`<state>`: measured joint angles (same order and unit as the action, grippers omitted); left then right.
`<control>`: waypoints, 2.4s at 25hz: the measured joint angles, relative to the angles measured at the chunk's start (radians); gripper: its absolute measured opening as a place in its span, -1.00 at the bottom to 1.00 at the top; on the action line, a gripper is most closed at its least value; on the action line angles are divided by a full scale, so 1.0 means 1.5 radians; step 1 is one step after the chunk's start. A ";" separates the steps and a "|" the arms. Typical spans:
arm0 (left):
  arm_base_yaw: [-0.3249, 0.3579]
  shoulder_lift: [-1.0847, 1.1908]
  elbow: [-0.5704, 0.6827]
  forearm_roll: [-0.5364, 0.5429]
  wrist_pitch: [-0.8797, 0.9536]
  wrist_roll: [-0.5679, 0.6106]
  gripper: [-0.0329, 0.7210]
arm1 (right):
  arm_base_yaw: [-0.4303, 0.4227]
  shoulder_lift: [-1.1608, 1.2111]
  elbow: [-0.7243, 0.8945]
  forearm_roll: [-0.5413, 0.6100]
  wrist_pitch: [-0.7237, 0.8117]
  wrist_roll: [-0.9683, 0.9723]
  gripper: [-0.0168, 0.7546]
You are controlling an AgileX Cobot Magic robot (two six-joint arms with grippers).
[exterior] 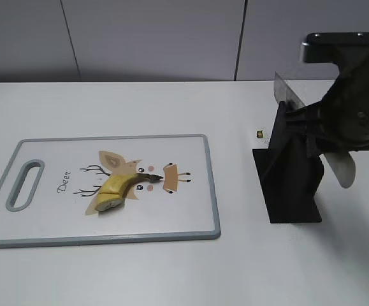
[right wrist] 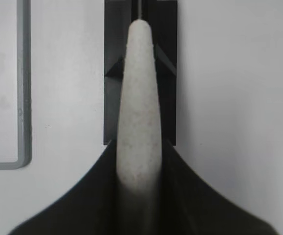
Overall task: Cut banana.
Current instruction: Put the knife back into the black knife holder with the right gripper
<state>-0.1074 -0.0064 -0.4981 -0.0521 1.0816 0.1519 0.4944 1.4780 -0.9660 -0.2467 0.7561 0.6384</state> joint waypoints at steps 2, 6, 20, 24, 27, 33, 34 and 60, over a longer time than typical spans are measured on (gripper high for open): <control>0.000 0.000 0.000 0.000 0.000 0.000 0.58 | 0.000 0.010 0.000 0.003 0.001 0.000 -0.54; 0.000 0.000 0.000 0.000 0.000 0.000 0.58 | 0.000 0.015 0.000 0.021 0.012 -0.001 -0.54; 0.000 0.000 0.000 0.000 0.000 0.000 0.58 | 0.000 0.015 0.000 0.030 0.031 -0.006 0.30; 0.000 0.000 0.000 0.000 0.000 0.000 0.58 | 0.000 0.014 0.000 0.030 0.031 -0.028 0.60; 0.000 0.000 0.000 0.000 0.000 0.000 0.58 | 0.000 0.001 0.000 0.031 0.031 -0.061 0.65; 0.000 0.000 0.000 0.000 0.000 0.000 0.58 | 0.000 -0.111 0.000 0.091 0.064 -0.171 0.66; 0.000 0.000 0.000 0.000 0.000 0.000 0.58 | 0.000 -0.138 0.001 0.106 0.068 -0.201 0.66; 0.000 0.000 0.000 0.000 0.000 0.000 0.58 | 0.000 -0.868 0.309 0.217 0.188 -0.451 0.58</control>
<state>-0.1074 -0.0064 -0.4981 -0.0521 1.0816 0.1519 0.4944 0.1754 -0.5022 0.0785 1.0382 -0.0382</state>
